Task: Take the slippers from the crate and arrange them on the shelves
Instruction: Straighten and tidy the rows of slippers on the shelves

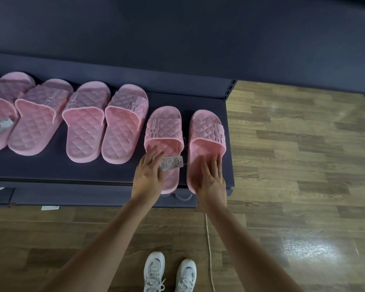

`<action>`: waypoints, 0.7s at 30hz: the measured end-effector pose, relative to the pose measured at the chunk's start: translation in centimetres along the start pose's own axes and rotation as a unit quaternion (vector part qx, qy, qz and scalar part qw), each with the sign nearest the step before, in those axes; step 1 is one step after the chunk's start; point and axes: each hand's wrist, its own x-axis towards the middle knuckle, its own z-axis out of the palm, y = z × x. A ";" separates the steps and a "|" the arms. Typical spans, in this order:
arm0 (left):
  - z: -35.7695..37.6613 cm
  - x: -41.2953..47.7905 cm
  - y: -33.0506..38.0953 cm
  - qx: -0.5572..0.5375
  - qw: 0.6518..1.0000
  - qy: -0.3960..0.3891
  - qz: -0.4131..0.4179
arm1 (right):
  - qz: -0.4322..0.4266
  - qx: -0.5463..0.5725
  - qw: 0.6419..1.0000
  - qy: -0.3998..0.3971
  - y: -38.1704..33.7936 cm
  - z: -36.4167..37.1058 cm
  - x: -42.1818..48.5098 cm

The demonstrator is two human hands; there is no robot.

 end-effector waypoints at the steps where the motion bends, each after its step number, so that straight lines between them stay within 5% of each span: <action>1: 0.2 -0.2 -0.1 0.024 0.999 -0.033 0.012 | 0.001 -0.005 1.000 -0.007 0.0 -0.1 -0.1; 6: 0.8 -0.9 -1.0 0.103 0.984 -0.140 0.039 | -0.013 -0.007 1.000 -0.024 -0.7 0.1 -0.1; 21: 2.2 1.5 0.6 0.082 0.984 -0.158 -0.010 | -0.059 -0.024 0.997 -0.039 0.3 -1.1 2.6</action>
